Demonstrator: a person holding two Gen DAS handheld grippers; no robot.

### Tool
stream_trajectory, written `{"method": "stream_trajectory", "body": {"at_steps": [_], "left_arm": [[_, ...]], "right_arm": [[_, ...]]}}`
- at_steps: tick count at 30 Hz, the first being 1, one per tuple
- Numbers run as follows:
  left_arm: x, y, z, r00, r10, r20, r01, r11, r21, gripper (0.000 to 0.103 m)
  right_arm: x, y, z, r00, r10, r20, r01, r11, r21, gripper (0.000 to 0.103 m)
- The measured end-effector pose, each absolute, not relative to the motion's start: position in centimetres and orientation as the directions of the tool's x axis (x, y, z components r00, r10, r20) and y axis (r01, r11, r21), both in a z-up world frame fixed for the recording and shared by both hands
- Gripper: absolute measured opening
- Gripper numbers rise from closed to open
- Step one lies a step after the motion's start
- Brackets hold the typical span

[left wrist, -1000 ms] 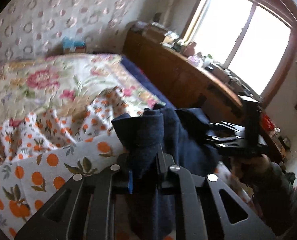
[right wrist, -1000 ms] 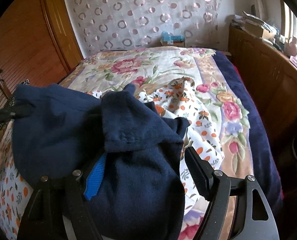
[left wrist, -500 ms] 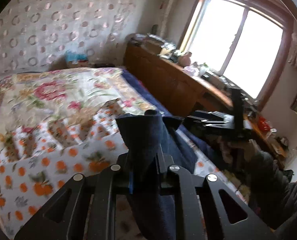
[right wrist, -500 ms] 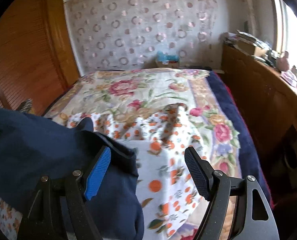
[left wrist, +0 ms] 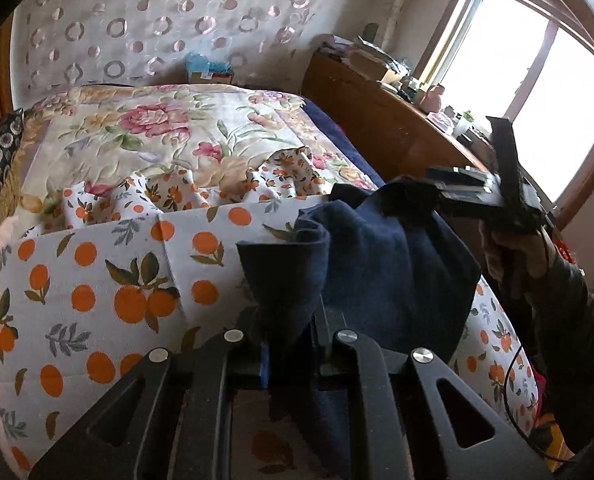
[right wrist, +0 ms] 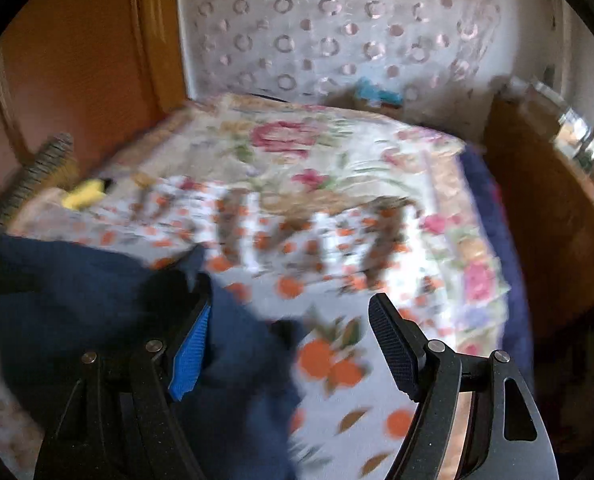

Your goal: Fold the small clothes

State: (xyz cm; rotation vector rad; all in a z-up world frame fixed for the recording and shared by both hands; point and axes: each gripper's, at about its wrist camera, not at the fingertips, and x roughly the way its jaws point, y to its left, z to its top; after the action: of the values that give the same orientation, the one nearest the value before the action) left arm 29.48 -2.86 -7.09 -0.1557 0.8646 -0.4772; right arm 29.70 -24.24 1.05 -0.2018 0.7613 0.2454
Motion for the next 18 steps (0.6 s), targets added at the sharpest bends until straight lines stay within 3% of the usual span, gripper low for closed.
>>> {"method": "stream_trajectory", "body": {"at_steps": [5,10,12,18], "left_arm": [[29.7,-2.7,-7.6,0.552,-0.458,-0.697,0.334,0.887,-0.319,0.015],[29.8,-2.3,-8.4,0.546,-0.461,-0.699,0.327,0.886,-0.329,0.015],[29.9,-2.3,-8.6,0.545,-0.457,-0.703,0.326,0.888,-0.325,0.015],[30.0,-2.3,-9.0,0.543,-0.456,-0.706,0.324,0.889,-0.325,0.015]], "right_arm": [[32.0,-26.9,1.7,0.74,0.008,-0.673,-0.125,0.984,-0.126,0.072],[30.2,-28.0,1.7,0.724,0.1,-0.682,-0.171,0.985,-0.037,0.072],[29.4,-27.5,1.2,0.696,0.153,-0.702,-0.219,0.976,-0.005,0.079],[27.9,-27.2,-0.6,0.628,0.262,-0.733,-0.294,0.952,0.088,0.079]]}}
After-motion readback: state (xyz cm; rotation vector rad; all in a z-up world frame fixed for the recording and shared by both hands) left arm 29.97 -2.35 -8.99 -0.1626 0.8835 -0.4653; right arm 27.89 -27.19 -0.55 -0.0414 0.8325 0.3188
